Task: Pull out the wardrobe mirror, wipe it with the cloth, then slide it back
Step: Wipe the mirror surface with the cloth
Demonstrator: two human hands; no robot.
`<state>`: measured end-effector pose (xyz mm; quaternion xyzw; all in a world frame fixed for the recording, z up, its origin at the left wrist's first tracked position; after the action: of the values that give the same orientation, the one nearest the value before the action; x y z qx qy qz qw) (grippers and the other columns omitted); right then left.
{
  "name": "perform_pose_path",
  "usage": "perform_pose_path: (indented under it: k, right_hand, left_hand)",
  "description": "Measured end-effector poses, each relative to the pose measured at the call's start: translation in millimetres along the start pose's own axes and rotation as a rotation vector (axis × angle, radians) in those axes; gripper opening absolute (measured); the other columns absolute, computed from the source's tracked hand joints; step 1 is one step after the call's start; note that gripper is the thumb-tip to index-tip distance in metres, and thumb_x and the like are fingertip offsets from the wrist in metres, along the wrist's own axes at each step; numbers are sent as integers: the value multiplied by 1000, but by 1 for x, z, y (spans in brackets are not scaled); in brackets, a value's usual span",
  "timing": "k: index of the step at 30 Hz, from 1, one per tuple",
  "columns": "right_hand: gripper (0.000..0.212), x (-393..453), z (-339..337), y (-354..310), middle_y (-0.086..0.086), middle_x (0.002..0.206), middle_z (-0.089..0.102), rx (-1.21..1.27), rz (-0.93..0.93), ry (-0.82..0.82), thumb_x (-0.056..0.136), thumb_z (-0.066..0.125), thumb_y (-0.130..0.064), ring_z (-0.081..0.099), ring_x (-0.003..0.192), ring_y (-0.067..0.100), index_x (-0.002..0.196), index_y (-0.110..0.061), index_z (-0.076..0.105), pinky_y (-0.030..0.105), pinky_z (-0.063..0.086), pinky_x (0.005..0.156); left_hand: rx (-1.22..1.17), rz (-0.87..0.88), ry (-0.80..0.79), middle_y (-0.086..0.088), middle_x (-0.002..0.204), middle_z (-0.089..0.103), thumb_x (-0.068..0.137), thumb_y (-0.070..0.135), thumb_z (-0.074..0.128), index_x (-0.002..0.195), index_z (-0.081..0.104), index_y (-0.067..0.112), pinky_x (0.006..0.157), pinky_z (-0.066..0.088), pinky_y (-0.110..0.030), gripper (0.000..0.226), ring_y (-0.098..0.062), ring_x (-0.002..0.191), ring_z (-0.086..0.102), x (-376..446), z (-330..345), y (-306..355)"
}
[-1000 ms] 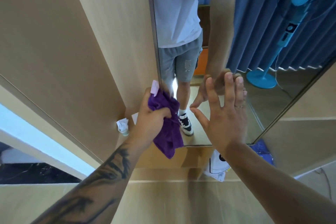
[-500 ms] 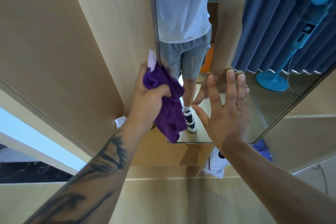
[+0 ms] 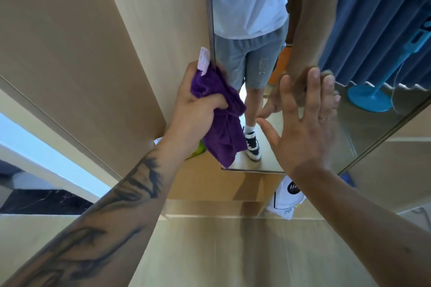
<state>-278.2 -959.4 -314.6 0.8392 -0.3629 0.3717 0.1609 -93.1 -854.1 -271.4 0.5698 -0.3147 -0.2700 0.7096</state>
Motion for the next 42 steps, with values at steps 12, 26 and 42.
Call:
perform_pose_path:
  k: [12,26,42]
  right_hand:
    - [85,-1,9,6,16,163,11,-15,-34,56,100,51,-71,14,151,41,163,-25,17,59,21,123]
    - [80,-3,12,9,18,161,16,4,-82,72,102,51,-68,16,146,44,159,-20,23,65,23,120]
    - [78,0,31,6,27,163,27,35,-55,206,101,52,-62,15,149,41,161,-21,26,67,15,121]
  left_hand:
    - [201,-354,-46,-7,112,74,86,-19,61,142,52,15,78,63,-32,66,-22,100,72,-38,-12,-110]
    - [161,-133,41,-14,105,72,71,-7,65,133,58,8,86,63,-48,64,-40,100,71,-24,-9,-89]
    - [-4,225,-62,-12,100,65,75,-29,46,117,55,3,85,54,-42,54,-25,91,63,3,4,-56]
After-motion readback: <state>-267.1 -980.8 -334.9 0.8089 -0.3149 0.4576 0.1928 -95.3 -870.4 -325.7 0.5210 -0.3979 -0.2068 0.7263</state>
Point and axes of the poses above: each hand's wrist, its own x-axis towards the middle knuckle, its own z-axis out of the palm, y = z × x, the point moved 4 cm from there along x, towards the middle knuckle
